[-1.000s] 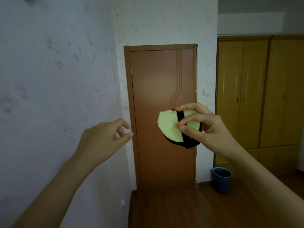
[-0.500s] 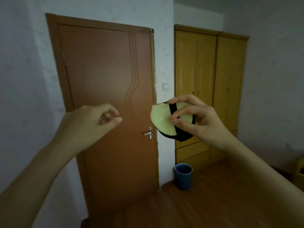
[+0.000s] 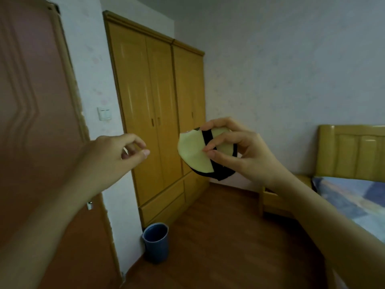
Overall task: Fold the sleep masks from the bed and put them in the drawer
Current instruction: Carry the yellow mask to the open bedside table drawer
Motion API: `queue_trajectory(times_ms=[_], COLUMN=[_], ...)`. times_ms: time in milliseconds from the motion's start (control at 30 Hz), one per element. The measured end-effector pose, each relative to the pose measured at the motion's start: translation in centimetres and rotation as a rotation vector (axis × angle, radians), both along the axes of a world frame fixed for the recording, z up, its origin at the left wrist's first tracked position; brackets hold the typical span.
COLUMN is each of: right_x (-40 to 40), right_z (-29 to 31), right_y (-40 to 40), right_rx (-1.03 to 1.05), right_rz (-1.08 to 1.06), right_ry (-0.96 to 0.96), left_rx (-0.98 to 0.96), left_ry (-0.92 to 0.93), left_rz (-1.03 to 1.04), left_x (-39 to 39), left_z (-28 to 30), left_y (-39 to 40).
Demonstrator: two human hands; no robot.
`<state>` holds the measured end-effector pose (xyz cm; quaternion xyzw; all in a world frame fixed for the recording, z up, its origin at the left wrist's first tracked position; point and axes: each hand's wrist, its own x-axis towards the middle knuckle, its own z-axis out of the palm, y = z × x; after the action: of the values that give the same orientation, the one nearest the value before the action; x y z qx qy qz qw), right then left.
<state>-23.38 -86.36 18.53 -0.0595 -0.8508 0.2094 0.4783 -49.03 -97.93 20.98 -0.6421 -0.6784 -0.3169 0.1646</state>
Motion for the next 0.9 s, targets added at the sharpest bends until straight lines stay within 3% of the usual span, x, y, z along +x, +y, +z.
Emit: queue_trajectory(times_ms=[300, 900], right_x=[6.0, 12.7], right_z=[-0.3, -2.7], right_y=[16.8, 45.5], right_rx=[-0.005, -0.105], right_rz=[-0.224, -0.515], right_ry=[-0.019, -0.001], left_rx=[0.014, -0.003], left_ry=[0.133, 0.07], left_rz=[-0.129, -0.416], left_x=[3.3, 11.7], left_z=[-0.6, -4.4], left_y=[21.0, 61.7])
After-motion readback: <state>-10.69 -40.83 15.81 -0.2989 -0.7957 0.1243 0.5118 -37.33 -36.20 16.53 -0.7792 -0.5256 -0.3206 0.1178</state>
